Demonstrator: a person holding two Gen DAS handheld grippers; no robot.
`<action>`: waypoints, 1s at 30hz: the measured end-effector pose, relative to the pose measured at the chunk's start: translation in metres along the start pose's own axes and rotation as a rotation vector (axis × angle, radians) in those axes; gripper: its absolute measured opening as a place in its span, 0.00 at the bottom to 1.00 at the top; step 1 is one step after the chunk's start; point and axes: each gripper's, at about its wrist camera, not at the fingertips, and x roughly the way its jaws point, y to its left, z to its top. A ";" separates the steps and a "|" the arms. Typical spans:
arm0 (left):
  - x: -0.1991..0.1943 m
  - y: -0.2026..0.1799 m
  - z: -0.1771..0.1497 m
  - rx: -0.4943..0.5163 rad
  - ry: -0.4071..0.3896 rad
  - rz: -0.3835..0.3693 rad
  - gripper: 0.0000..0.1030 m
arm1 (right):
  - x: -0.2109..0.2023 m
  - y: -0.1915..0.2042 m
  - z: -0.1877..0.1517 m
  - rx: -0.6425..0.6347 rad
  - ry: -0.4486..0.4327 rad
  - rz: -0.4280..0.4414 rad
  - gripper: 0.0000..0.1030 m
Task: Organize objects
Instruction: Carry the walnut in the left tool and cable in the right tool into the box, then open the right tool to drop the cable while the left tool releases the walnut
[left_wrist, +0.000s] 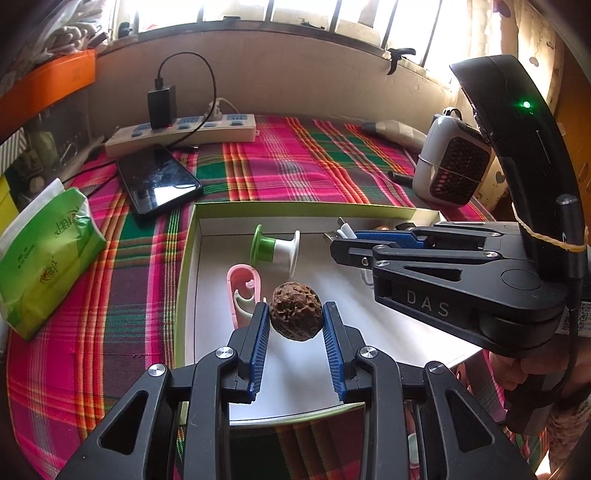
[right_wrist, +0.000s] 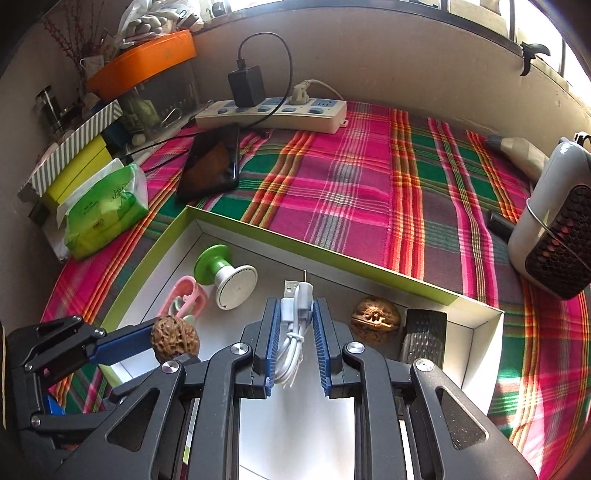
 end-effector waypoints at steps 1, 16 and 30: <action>-0.001 -0.001 0.000 0.003 -0.001 0.008 0.26 | 0.002 0.000 0.000 0.000 0.004 0.000 0.19; 0.015 -0.008 -0.002 0.030 0.036 0.019 0.26 | 0.014 -0.003 0.004 -0.004 0.021 -0.004 0.19; 0.018 -0.010 -0.002 0.046 0.030 0.035 0.27 | 0.018 -0.002 0.005 -0.006 0.027 -0.017 0.19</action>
